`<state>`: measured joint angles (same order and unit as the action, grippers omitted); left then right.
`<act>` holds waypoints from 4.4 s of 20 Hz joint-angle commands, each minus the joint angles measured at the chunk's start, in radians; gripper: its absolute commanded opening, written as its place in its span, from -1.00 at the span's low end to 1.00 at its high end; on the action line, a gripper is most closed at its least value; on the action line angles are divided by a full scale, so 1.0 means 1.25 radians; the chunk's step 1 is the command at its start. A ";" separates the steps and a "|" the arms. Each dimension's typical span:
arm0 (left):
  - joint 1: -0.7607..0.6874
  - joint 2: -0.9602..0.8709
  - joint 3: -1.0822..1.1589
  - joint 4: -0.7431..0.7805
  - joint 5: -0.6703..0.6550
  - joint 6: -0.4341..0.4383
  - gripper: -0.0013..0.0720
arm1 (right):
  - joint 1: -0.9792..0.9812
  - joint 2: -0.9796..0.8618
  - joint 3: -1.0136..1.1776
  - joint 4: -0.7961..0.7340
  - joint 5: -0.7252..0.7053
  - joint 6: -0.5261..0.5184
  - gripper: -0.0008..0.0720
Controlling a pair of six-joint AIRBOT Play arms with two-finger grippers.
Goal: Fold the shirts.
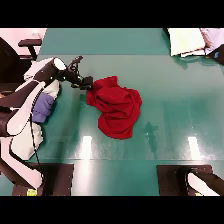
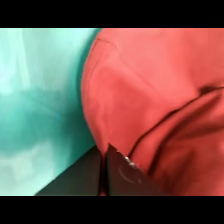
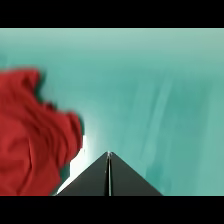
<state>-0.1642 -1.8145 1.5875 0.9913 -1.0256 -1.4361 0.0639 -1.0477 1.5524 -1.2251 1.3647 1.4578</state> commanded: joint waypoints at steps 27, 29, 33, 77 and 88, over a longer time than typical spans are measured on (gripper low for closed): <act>0.011 0.118 0.217 0.095 -0.068 0.003 -0.90 | 0.273 -0.338 -0.327 0.399 -0.372 -0.169 -0.93; 0.011 0.218 0.241 0.160 -0.069 0.003 -0.90 | 0.228 -0.244 -0.267 0.286 -0.329 -0.125 -0.93; 0.010 0.457 0.317 0.164 -0.075 0.025 -0.90 | 0.146 -0.052 -0.075 0.153 -0.174 -0.095 -0.93; 0.132 0.483 -0.467 0.168 -0.157 -0.006 0.51 | -0.036 -0.164 -0.195 0.212 0.035 -0.079 -0.01; 0.131 0.649 -0.895 -0.075 -0.029 0.031 0.51 | -0.059 0.002 -0.331 0.233 -0.024 -0.078 -0.01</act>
<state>-0.0006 -1.0191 0.5461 0.9573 -1.1088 -1.4117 -0.0078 -1.0733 1.1534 -0.9508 1.3434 1.3602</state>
